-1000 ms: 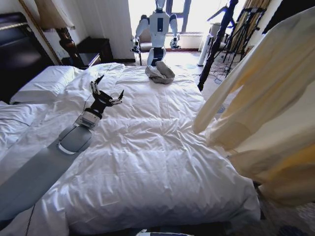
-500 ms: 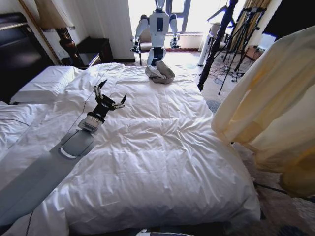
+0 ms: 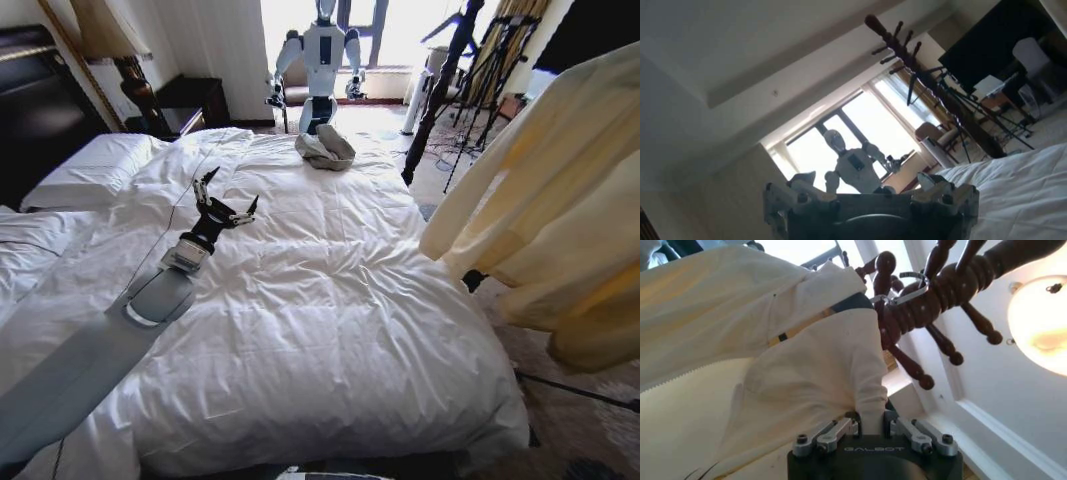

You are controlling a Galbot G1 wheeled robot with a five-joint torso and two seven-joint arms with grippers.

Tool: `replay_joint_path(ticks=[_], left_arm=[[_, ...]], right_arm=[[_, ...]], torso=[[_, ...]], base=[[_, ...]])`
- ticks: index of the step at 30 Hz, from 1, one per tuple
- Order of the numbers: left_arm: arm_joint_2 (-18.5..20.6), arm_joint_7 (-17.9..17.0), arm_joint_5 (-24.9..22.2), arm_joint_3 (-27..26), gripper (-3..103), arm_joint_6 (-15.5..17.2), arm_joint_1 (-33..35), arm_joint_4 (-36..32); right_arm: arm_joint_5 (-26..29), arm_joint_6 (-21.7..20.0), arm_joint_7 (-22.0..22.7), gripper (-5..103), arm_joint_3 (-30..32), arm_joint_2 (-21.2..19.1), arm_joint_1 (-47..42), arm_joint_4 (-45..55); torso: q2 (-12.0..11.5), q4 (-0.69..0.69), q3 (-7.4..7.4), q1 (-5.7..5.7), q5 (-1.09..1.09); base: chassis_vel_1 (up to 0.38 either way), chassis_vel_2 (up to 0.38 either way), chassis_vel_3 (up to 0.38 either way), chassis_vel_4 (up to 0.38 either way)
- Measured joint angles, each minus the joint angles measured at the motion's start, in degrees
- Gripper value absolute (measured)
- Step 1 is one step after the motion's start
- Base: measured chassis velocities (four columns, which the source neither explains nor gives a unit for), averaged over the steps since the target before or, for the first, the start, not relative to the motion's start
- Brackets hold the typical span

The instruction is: Pick up the clothes from the bed and hang them on the clothes hanger.

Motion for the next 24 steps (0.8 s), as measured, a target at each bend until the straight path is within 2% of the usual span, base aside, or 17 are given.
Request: replay_joint_path(ticks=[3, 8, 11, 15, 21, 24], left_arm=[[-0.14, 0.03, 0.08, 0.02, 100, -0.31, 0.17, 0.11], [-0.17, 0.05, 0.12, 0.02, 100, -0.69, 0.14, 0.7], [-0.39, 0.07, 0.22, 0.02, 100, -1.0, 0.11, 1.11], [-1.06, 0.11, 0.27, 0.11, 100, -1.09, -0.08, 1.47], [-1.7, 0.12, 0.3, 0.22, 100, -1.1, -0.21, 1.89], [-1.96, 0.12, 0.41, 0.35, 100, -1.15, -0.21, 2.13]], right_arm=[[-0.45, -0.82, 0.65, 15, -2.69, 1.5, 1.71, -0.54], [-0.54, -1.01, 2.04, 15, -3.02, 3.96, 1.75, -1.26], [-0.4, -1.55, 2.46, 15, -0.61, 6.2, -0.31, -2.01], [-0.3, -1.8, 2.21, 15, 3.56, 7.94, -5.02, -3.28], [-0.43, -1.93, 0.85, 15, 4.51, 7.7, -6.68, -2.99], [-0.67, -1.84, -0.14, 15, 1.91, 6.16, -4.58, -1.51]], torso=[[0.0, 0.0, 0.0, 0.0, 0.01], [0.0, -0.03, -0.01, -0.01, -0.03], [0.0, 0.05, -0.01, 0.0, -0.02], [0.0, 0.0, 0.0, 0.0, -0.05], [0.0, -0.01, -0.01, -0.01, -0.01], [0.0, -0.03, -0.01, -0.01, -0.01]], base=[[0.0, 0.0, 0.0, 0.0], [0.0, 0.0, 0.0, 0.0], [0.0, 0.0, 0.0, 0.0], [0.0, 0.0, 0.0, 0.0], [0.0, 0.0, 0.0, 0.0], [0.0, 0.0, 0.0, 0.0]])
